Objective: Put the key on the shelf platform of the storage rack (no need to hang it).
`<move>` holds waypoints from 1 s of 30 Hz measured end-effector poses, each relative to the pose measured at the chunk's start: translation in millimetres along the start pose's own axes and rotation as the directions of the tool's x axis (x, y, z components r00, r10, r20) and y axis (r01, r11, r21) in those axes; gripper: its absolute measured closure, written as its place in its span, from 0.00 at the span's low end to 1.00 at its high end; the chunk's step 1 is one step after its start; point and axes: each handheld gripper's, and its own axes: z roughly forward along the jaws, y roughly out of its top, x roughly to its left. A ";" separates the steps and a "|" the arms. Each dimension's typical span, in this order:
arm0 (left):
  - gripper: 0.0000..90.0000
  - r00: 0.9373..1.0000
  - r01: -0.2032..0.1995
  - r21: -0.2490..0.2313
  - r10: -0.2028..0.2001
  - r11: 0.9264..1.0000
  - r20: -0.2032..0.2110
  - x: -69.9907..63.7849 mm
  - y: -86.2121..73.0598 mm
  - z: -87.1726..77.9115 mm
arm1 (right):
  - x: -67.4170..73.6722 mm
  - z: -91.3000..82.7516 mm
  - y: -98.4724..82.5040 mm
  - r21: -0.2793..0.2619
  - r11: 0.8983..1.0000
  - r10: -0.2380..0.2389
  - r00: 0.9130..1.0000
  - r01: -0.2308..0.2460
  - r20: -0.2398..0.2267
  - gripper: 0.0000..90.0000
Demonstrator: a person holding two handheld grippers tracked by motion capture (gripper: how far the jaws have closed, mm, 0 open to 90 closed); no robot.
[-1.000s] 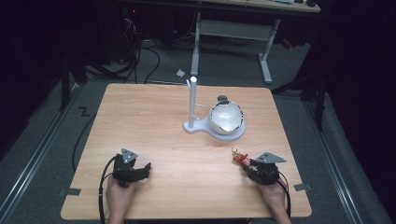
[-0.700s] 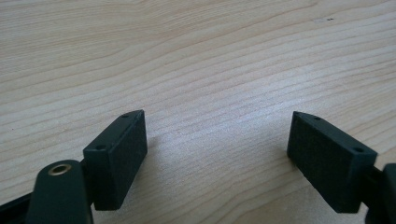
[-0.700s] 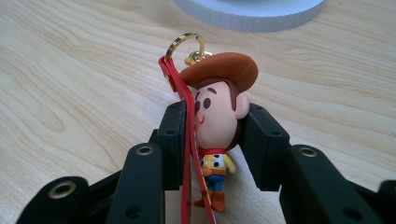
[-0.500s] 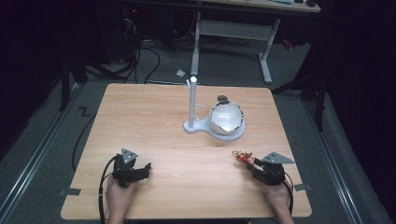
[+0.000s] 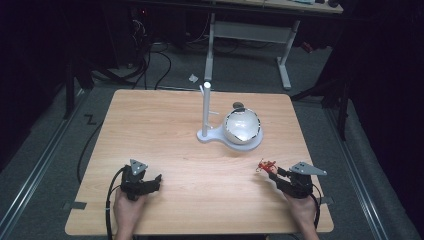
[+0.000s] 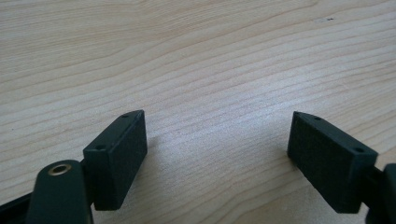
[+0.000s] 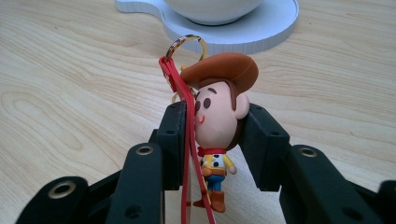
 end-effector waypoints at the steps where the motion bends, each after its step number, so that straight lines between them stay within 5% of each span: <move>1: 0.22 1.000 -0.002 0.001 0.002 1.000 0.001 0.1 0.0 0.0 | 0.0 -0.3 0.8 -0.002 1.000 -0.006 1.000 0.006 -0.001 0.70; 30: 0.22 1.000 -0.002 0.001 0.002 1.000 0.001 0.1 0.1 0.0 | -2.4 -14.4 34.2 -0.059 0.998 -0.029 0.999 0.028 -0.018 0.70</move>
